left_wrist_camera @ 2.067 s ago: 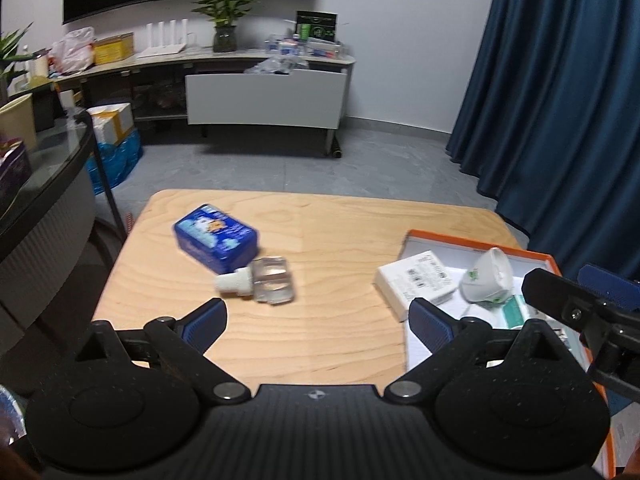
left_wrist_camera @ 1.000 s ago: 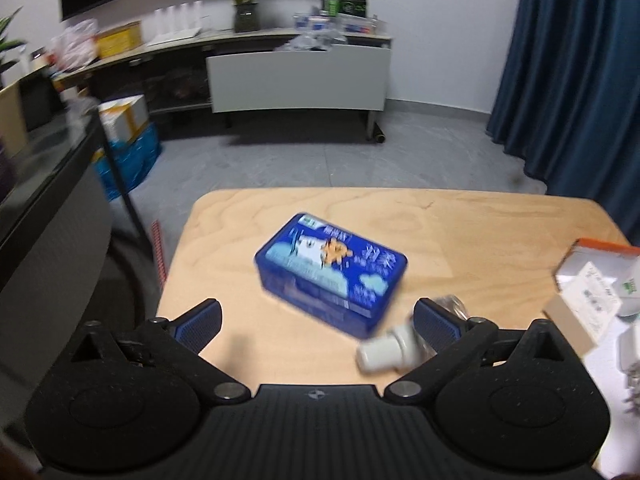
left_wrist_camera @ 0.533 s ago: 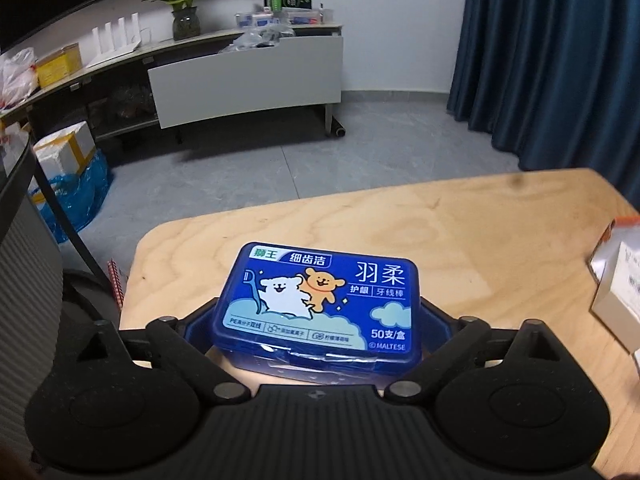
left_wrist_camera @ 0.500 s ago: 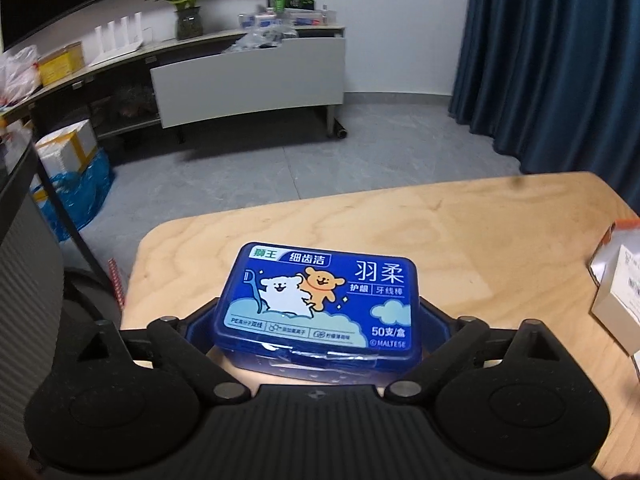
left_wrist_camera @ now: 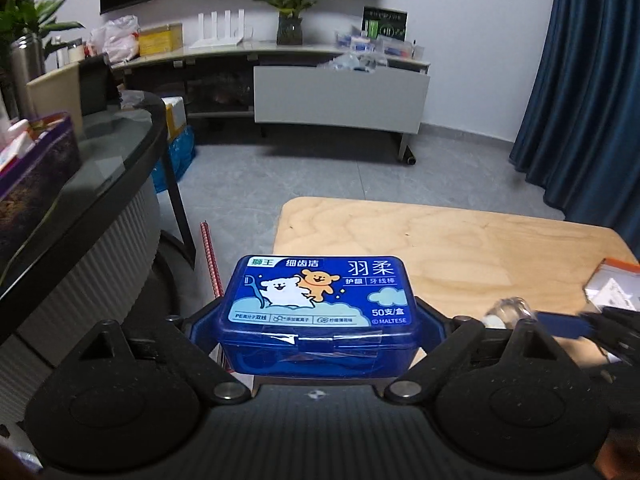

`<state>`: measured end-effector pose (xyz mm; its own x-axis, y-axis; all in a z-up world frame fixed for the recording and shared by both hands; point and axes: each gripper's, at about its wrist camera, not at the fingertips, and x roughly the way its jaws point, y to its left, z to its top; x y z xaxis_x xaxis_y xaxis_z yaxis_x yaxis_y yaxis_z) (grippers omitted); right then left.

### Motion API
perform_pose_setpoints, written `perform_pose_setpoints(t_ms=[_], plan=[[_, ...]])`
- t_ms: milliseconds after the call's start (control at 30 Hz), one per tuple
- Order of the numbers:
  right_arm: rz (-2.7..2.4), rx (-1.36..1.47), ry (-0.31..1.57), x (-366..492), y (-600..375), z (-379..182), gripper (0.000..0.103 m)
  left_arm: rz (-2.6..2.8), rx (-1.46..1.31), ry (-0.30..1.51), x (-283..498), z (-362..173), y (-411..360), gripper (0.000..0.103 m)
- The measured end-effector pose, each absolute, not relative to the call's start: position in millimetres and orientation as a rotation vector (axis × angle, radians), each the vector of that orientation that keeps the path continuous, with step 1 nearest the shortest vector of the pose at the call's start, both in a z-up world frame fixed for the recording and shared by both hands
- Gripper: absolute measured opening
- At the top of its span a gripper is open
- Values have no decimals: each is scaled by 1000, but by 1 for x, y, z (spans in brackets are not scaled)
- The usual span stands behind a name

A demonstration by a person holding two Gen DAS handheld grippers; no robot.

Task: Organize rigid objects
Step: 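Grasp the blue toothpick box with the left tool while the right tool grasps the glass bottle, then carry the blue toothpick box and glass bottle over the white box with both tools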

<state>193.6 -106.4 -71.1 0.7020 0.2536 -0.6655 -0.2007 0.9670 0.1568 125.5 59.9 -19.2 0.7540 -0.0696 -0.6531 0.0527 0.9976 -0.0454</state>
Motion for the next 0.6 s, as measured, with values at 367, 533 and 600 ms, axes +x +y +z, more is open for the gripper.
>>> perform_pose_setpoints(t_ms=[367,533,600], plan=[[208,46,734,178,-103,-73,93,-39,-76,682,110,-14,65,94],[222,79,700,145,-117,-48,93,-42,-84,668,88,-8,55,94],[233,72,680,127,-122,-37,93,-42,-88,660,77,-6,51,94]])
